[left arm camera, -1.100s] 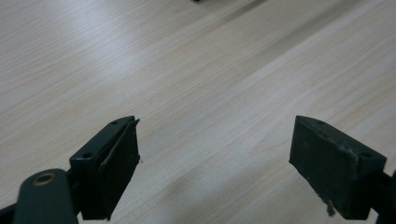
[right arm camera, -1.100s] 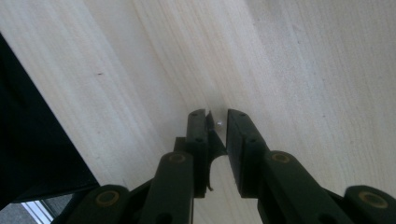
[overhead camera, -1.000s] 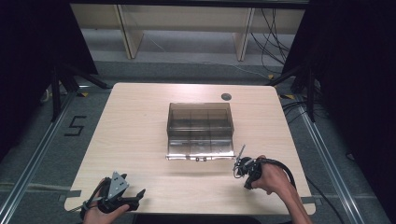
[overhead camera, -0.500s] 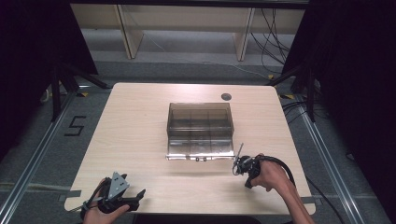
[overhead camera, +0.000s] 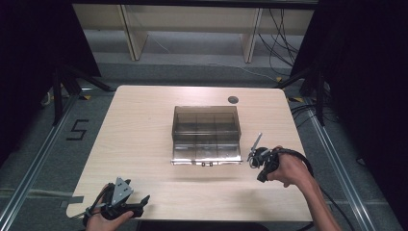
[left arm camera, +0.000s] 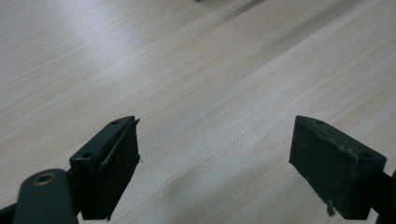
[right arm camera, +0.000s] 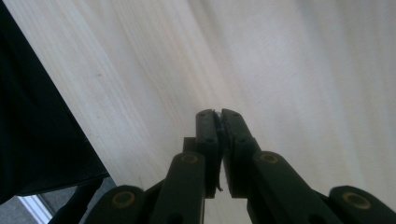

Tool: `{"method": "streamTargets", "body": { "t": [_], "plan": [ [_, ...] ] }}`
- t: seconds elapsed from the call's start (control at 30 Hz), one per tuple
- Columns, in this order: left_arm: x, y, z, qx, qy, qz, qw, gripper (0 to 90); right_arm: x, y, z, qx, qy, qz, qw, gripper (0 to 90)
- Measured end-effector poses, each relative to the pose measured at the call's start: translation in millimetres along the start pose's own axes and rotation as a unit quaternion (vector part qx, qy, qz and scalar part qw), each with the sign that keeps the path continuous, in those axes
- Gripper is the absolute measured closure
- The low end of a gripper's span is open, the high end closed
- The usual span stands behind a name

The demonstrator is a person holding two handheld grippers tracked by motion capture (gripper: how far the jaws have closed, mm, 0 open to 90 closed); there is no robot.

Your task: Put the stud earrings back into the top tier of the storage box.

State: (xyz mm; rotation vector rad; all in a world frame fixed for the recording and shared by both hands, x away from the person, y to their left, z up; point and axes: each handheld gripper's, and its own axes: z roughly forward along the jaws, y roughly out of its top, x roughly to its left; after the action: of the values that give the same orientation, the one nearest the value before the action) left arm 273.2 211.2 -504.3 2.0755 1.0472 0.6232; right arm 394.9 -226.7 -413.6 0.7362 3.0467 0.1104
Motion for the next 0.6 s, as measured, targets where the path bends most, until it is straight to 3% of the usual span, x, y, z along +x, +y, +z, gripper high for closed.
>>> {"method": "streamTargets", "body": {
  "t": [0.03, 0.1, 0.13, 0.17, 0.2, 0.23, 0.27, 0.3, 0.37, 0.47, 0.53, 0.6],
  "plan": [
    [-0.3, 0.0, 0.2, -0.001, -0.001, -0.001, 1.0, 15.3, -2.0, 2.4, -15.5, -0.01, -0.014, 0.014, 0.9997, 86.6],
    [-0.1, 0.1, 0.3, 0.0, -0.002, 0.002, 1.0, 15.3, -4.9, 4.7, -22.2, -0.018, -0.014, 0.005, 0.9997, 86.6],
    [1.5, 0.3, -1.2, 0.009, -0.001, 0.01, 0.9999, 15.3, -7.2, 9.7, -36.9, -0.024, -0.02, 0.009, 0.9995, 86.7],
    [2.8, 0.6, -1.9, 0.014, -0.002, 0.02, 0.9997, 15.3, -7.2, 9.7, -36.9, -0.024, -0.02, 0.009, 0.9995, 86.7],
    [1.7, 0.4, -0.9, 0.008, -0.001, 0.011, 0.9999, 15.3, -7.6, 12.0, -41.2, -0.025, -0.022, 0.01, 0.9994, 86.6],
    [2.1, 0.5, -1.8, 0.014, -0.001, 0.016, 0.9998, 15.3, -9.6, 14.9, -46.2, -0.027, -0.028, 0.0, 0.9992, 86.7],
    [0.2, 0.0, 0.3, 0.0, 0.001, 0.004, 1.0, 15.3, -10.1, 17.9, -50.7, -0.031, -0.028, -0.004, 0.9991, 86.7],
    [0.4, 0.1, -0.2, 0.002, 0.002, 0.008, 1.0, 15.3, -11.2, 24.1, -59.4, -0.041, -0.03, -0.01, 0.9987, 86.7],
    [0.3, 0.1, -0.1, 0.002, -0.001, 0.002, 1.0, 15.3, -9.5, 27.5, -63.0, -0.046, -0.024, 0.003, 0.9986, 86.7],
    [1.3, 0.2, -0.5, 0.002, -0.002, 0.006, 1.0, 15.3, -11.1, 41.4, -70.5, -0.056, -0.019, -0.016, 0.9981, 86.7],
    [-0.2, 0.1, -0.1, 0.0, -0.001, 0.0, 1.0, 15.3, -10.5, 54.8, -74.4, -0.06, -0.02, -0.018, 0.9978, 86.7],
    [0.6, 0.2, -0.8, 0.005, -0.002, 0.006, 1.0, 15.3, -10.2, 59.8, -75.0, -0.058, -0.019, -0.02, 0.9979, 86.6]
  ]
}}
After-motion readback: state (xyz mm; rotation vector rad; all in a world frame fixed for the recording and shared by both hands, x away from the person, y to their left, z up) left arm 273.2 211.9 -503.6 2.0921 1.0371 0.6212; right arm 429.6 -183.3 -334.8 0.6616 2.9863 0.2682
